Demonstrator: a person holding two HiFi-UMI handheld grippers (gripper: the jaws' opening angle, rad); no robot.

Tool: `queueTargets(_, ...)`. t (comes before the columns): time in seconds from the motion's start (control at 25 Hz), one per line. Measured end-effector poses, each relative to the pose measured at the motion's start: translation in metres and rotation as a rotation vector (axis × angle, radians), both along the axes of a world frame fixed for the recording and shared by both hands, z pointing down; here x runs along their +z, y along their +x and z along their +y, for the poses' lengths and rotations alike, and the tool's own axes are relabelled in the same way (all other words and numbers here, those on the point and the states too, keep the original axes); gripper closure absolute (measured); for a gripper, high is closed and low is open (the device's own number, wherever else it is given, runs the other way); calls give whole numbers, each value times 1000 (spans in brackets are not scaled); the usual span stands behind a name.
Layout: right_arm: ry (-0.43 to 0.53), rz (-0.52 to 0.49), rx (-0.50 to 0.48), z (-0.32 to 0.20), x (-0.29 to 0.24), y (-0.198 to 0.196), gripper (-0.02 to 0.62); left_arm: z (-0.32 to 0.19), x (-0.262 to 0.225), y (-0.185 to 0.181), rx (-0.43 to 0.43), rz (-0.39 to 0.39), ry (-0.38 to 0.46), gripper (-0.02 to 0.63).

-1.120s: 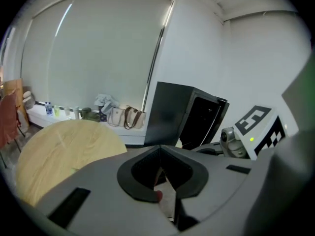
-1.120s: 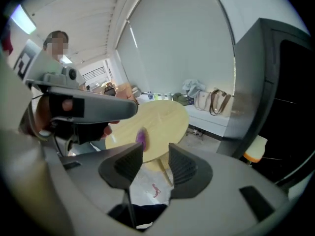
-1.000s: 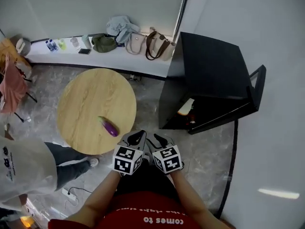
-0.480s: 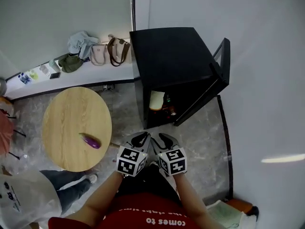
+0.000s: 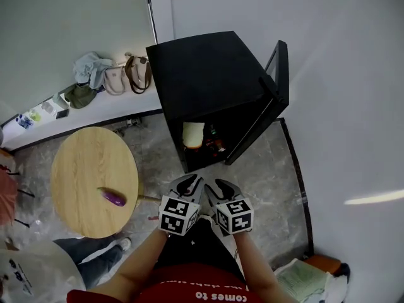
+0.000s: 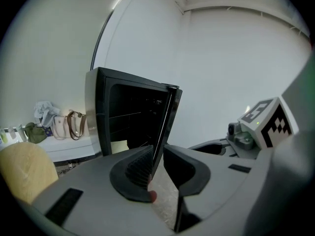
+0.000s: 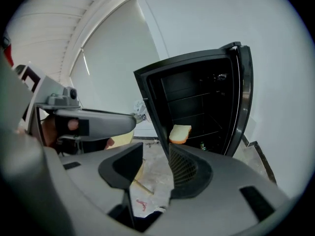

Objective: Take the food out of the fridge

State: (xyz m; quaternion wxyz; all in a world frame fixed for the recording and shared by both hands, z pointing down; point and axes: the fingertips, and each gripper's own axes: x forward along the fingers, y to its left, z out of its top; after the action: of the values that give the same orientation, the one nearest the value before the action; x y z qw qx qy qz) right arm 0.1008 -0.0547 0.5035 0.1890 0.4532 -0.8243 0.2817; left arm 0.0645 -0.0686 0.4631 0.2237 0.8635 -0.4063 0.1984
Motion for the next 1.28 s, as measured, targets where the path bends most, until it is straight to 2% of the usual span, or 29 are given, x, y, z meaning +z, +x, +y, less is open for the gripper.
queueTargets(0.08,-19,-76,28,-7,4,4,428,-5,7,4,-1,-7,-3,551)
queueTargets(0.24,-109,-348,121,-29,15,9,428,-17,22,9,-15,-3,-16,551)
queueTargets(0.48,-196,-529,207,-52,48,7,428,-26,54,7,-45,-18,-57,551)
queueTargets(0.72,-295,-658,255,-78,100,-6,428,-51,93,-5,-105,-27,-85,551)
queueTargets(0.96,-345,-733,288,-103,143,-9,428,-69,115,-15,-136,-22,-111,551)
queueTargets(1.16,-365,-709,359,-127,179,-8,426,-77,121,-20,-151,-22,-116,551)
queueTargets(1.28,-403,-736,396,-146,199,-10,396,-81,122,-20,-141,-40,-112,551)
